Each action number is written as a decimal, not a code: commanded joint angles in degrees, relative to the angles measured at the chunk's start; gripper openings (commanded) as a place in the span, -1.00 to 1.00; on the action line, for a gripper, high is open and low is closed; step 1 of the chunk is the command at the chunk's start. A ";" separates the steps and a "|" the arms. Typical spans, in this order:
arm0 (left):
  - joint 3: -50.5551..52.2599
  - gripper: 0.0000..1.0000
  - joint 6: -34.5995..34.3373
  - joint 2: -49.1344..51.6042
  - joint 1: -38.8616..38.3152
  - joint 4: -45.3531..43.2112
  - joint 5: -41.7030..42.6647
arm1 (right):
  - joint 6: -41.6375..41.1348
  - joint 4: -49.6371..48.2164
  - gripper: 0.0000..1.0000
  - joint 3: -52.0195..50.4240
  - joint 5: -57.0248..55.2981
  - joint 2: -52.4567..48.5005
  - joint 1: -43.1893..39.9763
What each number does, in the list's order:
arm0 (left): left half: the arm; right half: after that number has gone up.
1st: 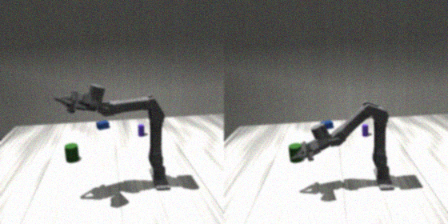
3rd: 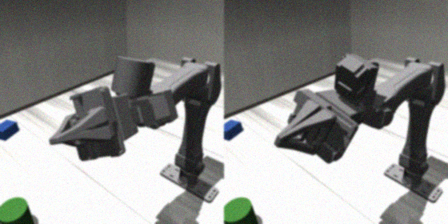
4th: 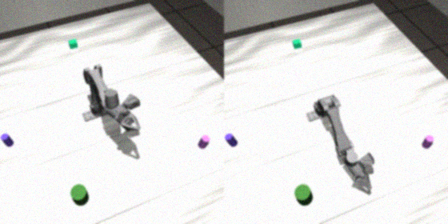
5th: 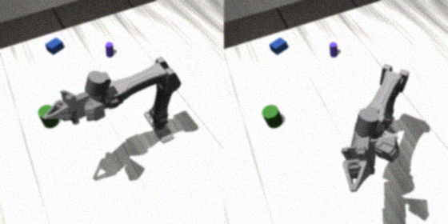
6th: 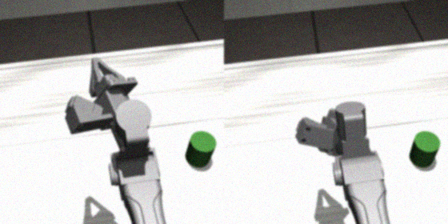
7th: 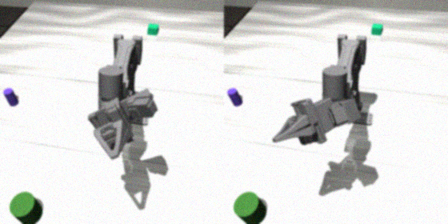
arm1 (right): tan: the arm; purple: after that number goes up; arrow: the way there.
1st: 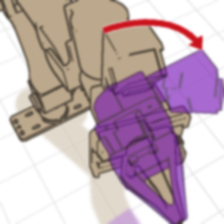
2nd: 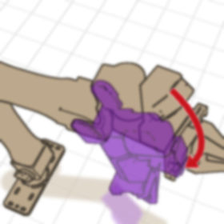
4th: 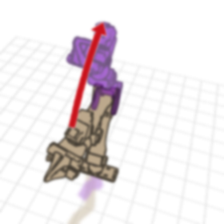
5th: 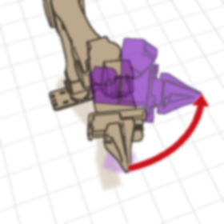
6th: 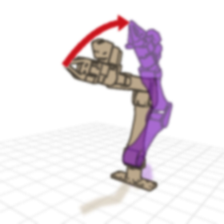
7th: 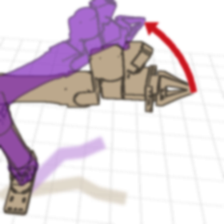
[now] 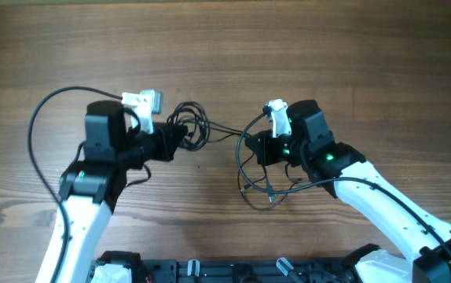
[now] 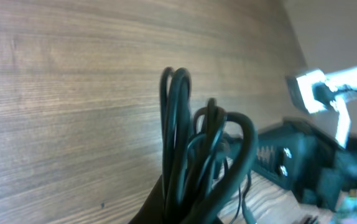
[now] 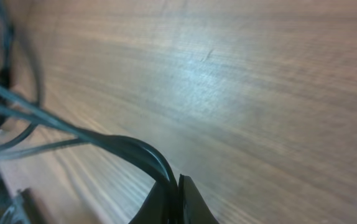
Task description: Untangle cables
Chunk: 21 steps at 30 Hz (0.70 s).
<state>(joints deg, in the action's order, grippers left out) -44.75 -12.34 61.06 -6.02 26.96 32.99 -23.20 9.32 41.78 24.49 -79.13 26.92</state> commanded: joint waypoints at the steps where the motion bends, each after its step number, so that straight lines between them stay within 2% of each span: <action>1: -0.20 -0.92 10.84 -6.93 2.03 5.07 -4.48 | 0.72 0.35 -0.42 -0.39 -9.64 0.31 -1.20; 2: -0.20 -0.92 10.86 -7.32 2.03 7.06 -7.87 | 0.76 0.20 0.08 -0.07 -7.54 0.85 -1.29; 3: -0.20 -0.92 10.82 -7.39 2.03 9.40 -12.07 | 2.08 0.24 0.82 0.59 -3.82 1.88 -1.70; 4: -0.20 -0.91 10.82 -7.19 2.03 11.19 -14.60 | 5.53 0.20 0.99 1.46 1.92 3.52 -2.56; 7: -0.20 -0.92 12.39 -6.73 2.01 11.32 -11.47 | 12.00 -3.34 1.00 2.14 17.55 7.13 -5.97; 8: -0.20 -0.92 18.36 -6.60 2.01 11.13 -5.70 | 14.97 -5.62 0.99 2.14 24.50 7.52 -7.45; 10: -0.20 -0.92 25.49 -6.60 2.01 11.15 3.32 | 18.82 -8.11 1.00 2.12 32.65 6.86 -9.70; 12: -0.20 -0.92 28.68 -6.54 2.01 11.17 9.57 | 19.15 -11.56 1.00 2.10 38.47 5.03 -10.12; 13: -0.20 -0.92 29.77 -6.38 2.01 11.23 12.44 | 18.88 -15.63 0.99 2.10 44.83 3.13 -10.05; 16: -0.20 -0.92 30.40 -5.29 2.01 11.28 19.54 | 11.72 -28.46 0.99 2.10 55.95 -3.65 -10.05; 21: -0.20 -0.92 30.36 -1.79 1.20 11.23 22.91 | -2.32 -44.19 0.99 2.10 59.76 -13.27 -6.36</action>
<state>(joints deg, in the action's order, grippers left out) -44.73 16.43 57.23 -4.32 38.44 50.59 -16.10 -30.00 43.51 77.65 -88.14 17.78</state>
